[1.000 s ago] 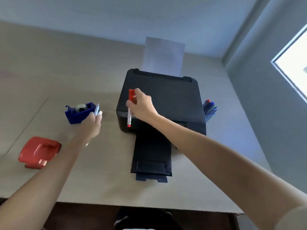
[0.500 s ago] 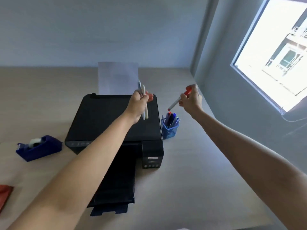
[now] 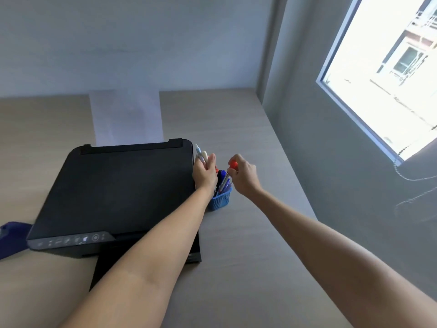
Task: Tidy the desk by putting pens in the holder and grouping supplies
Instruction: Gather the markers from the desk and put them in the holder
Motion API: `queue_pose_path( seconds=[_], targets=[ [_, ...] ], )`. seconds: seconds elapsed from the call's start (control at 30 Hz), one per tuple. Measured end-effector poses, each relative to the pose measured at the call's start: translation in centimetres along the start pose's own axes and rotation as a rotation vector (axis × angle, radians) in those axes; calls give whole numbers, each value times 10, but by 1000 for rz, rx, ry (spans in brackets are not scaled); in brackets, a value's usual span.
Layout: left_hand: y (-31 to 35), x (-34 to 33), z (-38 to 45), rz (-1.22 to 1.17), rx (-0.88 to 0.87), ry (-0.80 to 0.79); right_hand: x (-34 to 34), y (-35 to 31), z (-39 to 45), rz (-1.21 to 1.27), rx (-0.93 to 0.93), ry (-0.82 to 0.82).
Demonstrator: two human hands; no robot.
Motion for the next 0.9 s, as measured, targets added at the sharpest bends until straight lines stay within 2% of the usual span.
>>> queue_pose_path(
  seconds=[0.17,0.47,0.67,0.77,0.83,0.9],
  targets=[
    [-13,-10,8,-56,-15,76,-8,10,9,7,-7,-31],
    [-20,-18,26,-109,-29,-1,-12,26,15,-4,2,-67],
    [-26,-16,15,31,3,3,-9,43,6,90,-56,2],
    [-39,-23,-7,77,123,58,-14,67,4,173,-180,36],
    [-65,-27,-23,25,346,85,-26,84,6,242,-281,-16],
    [-93,-32,-33,-129,561,74,-43,100,5,371,-397,-83]
  ],
)
Point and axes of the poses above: each hand's wrist, its own z-axis towards the middle knuckle, its own x-axis out of the back of the hand, y = z × x, the point moved 9 cm from there along z, towards the middle knuckle, and after that the axes turned 12 degrees about -y, right-handed, at the moved point
